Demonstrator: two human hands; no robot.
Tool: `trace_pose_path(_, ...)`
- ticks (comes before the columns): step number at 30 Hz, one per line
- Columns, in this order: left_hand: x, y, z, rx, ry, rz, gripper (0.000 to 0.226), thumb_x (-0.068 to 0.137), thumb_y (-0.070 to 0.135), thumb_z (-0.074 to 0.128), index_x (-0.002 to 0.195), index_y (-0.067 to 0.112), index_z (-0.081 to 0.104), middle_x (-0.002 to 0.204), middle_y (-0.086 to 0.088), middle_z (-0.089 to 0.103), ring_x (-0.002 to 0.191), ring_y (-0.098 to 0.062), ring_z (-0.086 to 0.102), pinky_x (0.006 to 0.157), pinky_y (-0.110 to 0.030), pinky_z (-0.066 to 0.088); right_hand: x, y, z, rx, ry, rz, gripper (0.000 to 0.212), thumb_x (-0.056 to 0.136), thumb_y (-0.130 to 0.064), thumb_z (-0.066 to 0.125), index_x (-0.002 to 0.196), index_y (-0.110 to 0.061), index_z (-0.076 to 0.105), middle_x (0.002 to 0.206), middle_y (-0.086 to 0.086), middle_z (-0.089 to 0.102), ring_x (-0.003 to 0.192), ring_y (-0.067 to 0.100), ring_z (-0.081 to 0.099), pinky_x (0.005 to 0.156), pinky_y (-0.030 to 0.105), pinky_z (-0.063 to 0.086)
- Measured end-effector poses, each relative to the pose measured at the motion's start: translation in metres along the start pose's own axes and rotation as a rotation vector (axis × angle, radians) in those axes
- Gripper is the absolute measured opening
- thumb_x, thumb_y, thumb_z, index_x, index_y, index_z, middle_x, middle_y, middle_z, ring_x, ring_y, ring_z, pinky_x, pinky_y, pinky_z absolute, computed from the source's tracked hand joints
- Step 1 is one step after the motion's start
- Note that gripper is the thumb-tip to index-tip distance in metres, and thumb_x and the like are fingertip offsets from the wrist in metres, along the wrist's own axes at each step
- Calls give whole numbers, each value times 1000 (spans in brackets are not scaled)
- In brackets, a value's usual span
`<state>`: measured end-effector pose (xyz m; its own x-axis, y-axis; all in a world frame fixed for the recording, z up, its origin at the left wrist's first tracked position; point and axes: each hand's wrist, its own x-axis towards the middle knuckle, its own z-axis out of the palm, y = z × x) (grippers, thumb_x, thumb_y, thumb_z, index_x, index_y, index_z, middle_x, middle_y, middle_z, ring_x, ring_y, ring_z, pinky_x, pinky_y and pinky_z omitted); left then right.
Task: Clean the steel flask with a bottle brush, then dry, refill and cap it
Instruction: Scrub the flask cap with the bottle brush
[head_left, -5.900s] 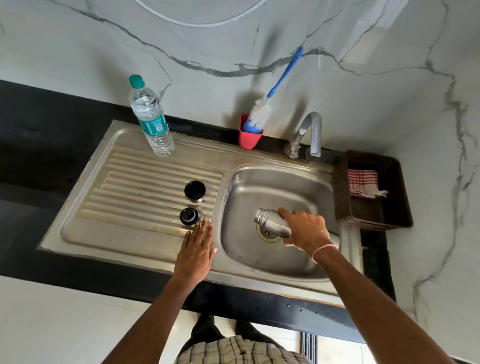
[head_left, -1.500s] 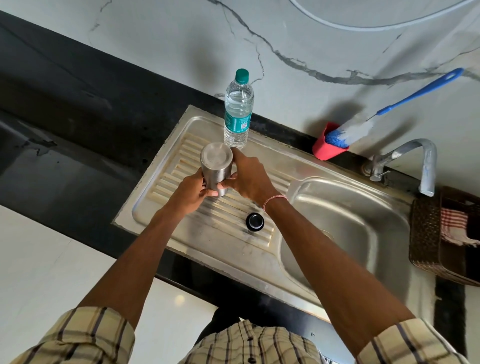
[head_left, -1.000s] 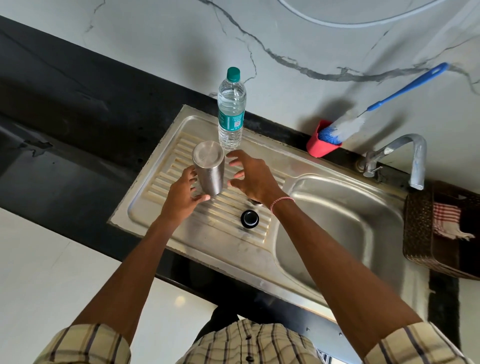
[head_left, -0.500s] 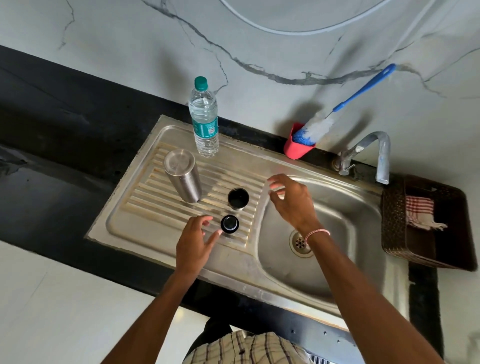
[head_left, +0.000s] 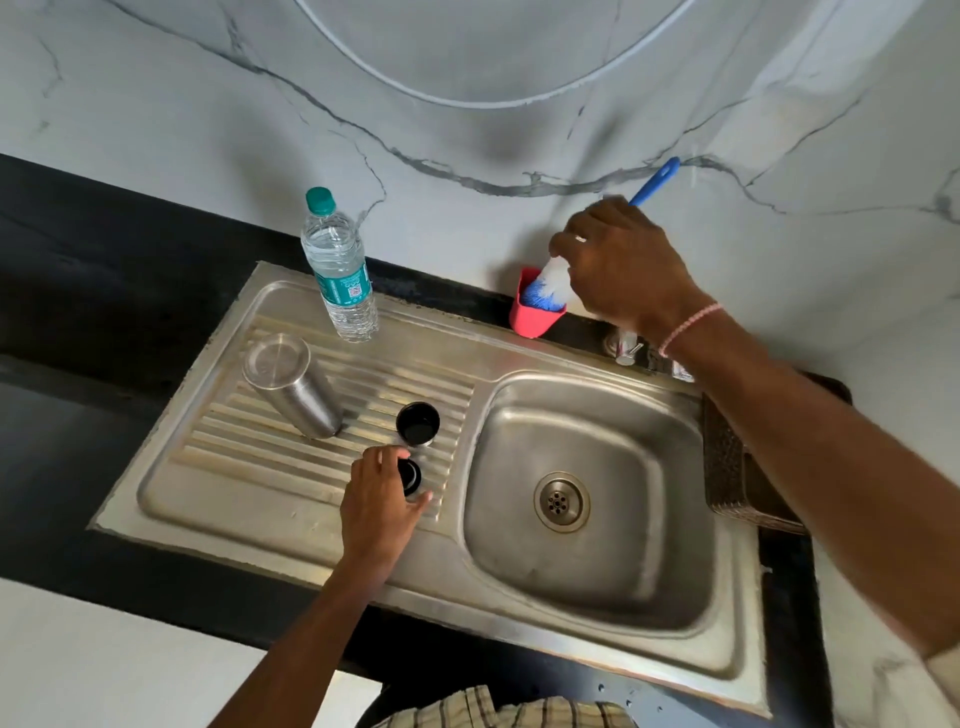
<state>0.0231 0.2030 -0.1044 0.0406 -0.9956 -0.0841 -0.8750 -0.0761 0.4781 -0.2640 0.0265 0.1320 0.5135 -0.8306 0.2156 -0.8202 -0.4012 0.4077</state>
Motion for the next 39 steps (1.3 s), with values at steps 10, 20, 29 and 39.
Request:
trace_pose_path(10,0,0,-7,-220,-19,-134,52,79,20,88,124,16,62,121,-7,57,106,-30,63,88,-44,53,29,19,-10,-329,-390,-33,16,86,2,62,83,-13,64,83,9,69,88,35,69,105,54,40)
trace_pose_path(20,-13,9,-18,-519,92,-153,49,80,34,87,122,36,61,117,10,58,106,-18,65,88,-48,60,42,56,-46,-272,-267,55,10,88,-5,69,85,-13,74,75,13,63,74,40,67,71,41,44)
trace_pose_path(29,-14,33,-30,-645,27,-163,48,86,28,84,130,22,65,126,0,61,106,-5,62,76,-4,50,25,75,-79,-188,-279,234,11,83,-11,79,93,-13,77,84,18,63,80,45,66,75,46,41)
trace_pose_path(39,-11,26,-34,-748,-16,-185,45,86,44,82,125,29,64,122,2,69,104,-12,70,86,-24,58,-4,76,-73,-171,-309,443,22,80,-15,82,98,-7,72,91,20,64,87,44,66,74,42,39)
